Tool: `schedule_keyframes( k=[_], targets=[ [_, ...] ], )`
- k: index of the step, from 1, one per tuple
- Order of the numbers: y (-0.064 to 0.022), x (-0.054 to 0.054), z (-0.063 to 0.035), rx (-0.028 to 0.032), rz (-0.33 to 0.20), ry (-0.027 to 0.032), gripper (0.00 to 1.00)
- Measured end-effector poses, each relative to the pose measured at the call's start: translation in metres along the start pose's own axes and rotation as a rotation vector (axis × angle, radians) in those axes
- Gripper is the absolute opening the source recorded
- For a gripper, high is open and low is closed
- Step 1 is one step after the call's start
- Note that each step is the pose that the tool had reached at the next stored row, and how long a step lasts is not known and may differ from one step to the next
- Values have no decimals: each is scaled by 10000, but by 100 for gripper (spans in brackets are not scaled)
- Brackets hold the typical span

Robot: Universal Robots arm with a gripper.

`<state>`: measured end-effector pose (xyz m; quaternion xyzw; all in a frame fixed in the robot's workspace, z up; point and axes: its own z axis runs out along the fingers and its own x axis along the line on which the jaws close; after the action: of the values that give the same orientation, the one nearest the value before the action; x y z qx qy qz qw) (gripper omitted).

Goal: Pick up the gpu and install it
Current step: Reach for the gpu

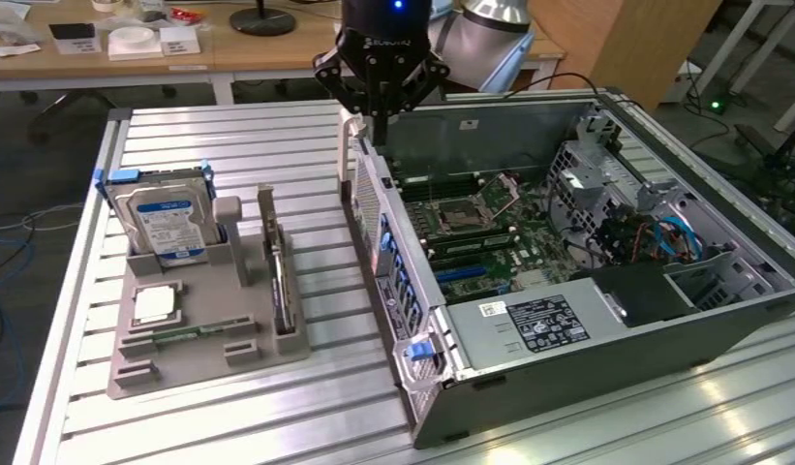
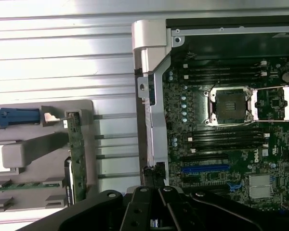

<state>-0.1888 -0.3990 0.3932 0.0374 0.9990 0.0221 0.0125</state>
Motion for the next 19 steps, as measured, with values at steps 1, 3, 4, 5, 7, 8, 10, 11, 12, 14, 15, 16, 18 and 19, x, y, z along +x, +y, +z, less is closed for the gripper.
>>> schedule_keyframes(
  k=[1,3,4,5,7,8,10,11,12,14,15,16,18,19],
  targets=[
    [-1,12,0,0,1,1,11],
    [-3,35,-1,0,1,0,11],
    [-3,48,-1,0,1,0,11],
    [-4,60,-1,-1,1,0,11],
    [-6,85,-2,0,1,1,11],
    [-7,98,-2,0,1,0,11],
    [-10,126,-3,0,0,1,11],
    [-11,145,-4,1,0,0,11],
    [-12,161,-4,0,0,0,11],
    [-15,191,-5,-1,0,0,11],
    [-16,206,-5,0,0,0,11],
    [-18,222,-5,0,0,0,11],
    [-21,254,-6,0,1,0,11],
    [-22,267,-6,0,1,0,11]
  ],
)
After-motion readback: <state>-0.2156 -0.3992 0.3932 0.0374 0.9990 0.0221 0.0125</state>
